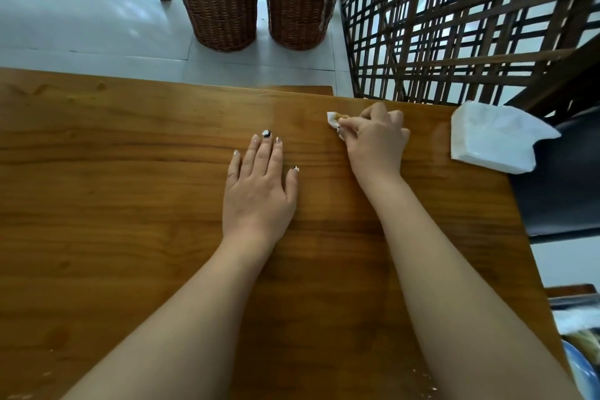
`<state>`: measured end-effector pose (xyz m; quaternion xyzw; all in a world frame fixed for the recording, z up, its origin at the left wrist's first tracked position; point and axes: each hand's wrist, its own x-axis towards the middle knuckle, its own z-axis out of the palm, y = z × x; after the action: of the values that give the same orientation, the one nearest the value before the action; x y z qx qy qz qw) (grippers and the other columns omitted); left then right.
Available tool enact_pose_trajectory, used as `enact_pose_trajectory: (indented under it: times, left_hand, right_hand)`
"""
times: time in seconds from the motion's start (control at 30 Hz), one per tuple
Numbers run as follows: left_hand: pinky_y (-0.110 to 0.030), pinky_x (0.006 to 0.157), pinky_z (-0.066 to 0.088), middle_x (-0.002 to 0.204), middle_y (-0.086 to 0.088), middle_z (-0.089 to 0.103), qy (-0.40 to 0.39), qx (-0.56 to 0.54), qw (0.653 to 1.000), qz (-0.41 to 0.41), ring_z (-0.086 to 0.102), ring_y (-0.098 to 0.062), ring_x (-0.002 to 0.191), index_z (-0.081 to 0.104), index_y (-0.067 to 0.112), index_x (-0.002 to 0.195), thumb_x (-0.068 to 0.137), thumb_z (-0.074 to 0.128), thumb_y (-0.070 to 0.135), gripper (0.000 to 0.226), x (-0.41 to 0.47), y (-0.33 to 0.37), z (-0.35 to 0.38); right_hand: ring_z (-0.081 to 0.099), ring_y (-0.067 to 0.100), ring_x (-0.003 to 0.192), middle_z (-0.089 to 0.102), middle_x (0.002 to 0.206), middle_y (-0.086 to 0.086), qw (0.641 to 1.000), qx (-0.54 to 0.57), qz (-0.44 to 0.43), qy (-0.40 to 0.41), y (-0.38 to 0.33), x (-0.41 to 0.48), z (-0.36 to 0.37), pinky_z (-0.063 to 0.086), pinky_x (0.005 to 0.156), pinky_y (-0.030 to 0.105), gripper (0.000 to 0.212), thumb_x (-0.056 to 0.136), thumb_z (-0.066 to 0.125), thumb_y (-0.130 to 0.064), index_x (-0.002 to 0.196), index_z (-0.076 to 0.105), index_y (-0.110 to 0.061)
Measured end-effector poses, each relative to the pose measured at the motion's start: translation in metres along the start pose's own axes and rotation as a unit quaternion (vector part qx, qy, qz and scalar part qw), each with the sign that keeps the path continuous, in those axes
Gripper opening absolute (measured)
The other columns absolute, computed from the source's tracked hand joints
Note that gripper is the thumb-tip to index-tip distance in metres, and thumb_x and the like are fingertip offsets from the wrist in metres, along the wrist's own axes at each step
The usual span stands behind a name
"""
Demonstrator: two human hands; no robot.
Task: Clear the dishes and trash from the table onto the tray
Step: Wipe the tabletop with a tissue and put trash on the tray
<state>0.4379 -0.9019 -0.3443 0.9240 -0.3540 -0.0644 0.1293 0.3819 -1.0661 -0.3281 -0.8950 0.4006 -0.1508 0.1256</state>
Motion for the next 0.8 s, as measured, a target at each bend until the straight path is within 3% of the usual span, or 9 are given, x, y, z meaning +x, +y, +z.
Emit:
enact_pose_trajectory:
  times: [0.23,0.43,0.57,0.8]
  left_hand:
    - [-0.029,0.116,-0.010,0.161,0.006,0.006,0.006,-0.009,1.000,-0.005,-0.005,-0.008,0.147,0.012,0.023,0.152,0.101,0.017,0.045,0.056,-0.001,0.001,0.000]
    - [-0.030,0.116,-0.010,0.160,0.006,0.006,0.008,-0.012,1.000,-0.001,-0.005,-0.008,0.147,0.013,0.022,0.152,0.101,0.018,0.044,0.056,0.000,-0.001,0.000]
    - [-0.029,0.116,-0.010,0.161,0.006,0.006,0.009,-0.009,1.000,-0.001,-0.005,-0.008,0.147,0.014,0.022,0.152,0.101,0.017,0.043,0.055,0.000,0.000,0.000]
    - [-0.031,0.118,-0.007,0.160,0.004,0.009,0.011,-0.008,1.000,-0.001,-0.002,-0.010,0.147,0.015,0.021,0.152,0.101,0.018,0.042,0.055,-0.001,0.000,0.001]
  right_hand:
    - [0.039,0.020,0.096,0.052,0.098,0.001,1.000,0.008,0.004,0.024,0.032,-0.055,-0.013,0.026,0.079,0.030,0.022,0.088,0.066,-0.027,0.107,0.074,-0.020]
    - [0.040,0.026,0.111,0.053,0.114,0.002,0.999,-0.001,0.034,0.006,0.030,-0.001,-0.012,0.024,0.082,0.031,0.025,0.093,0.059,-0.033,0.113,0.070,-0.024]
    - [0.040,0.025,0.112,0.054,0.113,0.000,0.999,-0.004,0.035,-0.011,0.029,0.017,-0.012,0.025,0.083,0.032,0.024,0.094,0.057,-0.031,0.112,0.070,-0.024]
    - [0.041,0.025,0.100,0.059,0.103,0.002,1.000,0.004,0.009,0.020,0.056,-0.050,-0.026,0.025,0.080,0.031,0.021,0.090,0.064,-0.026,0.106,0.074,-0.017]
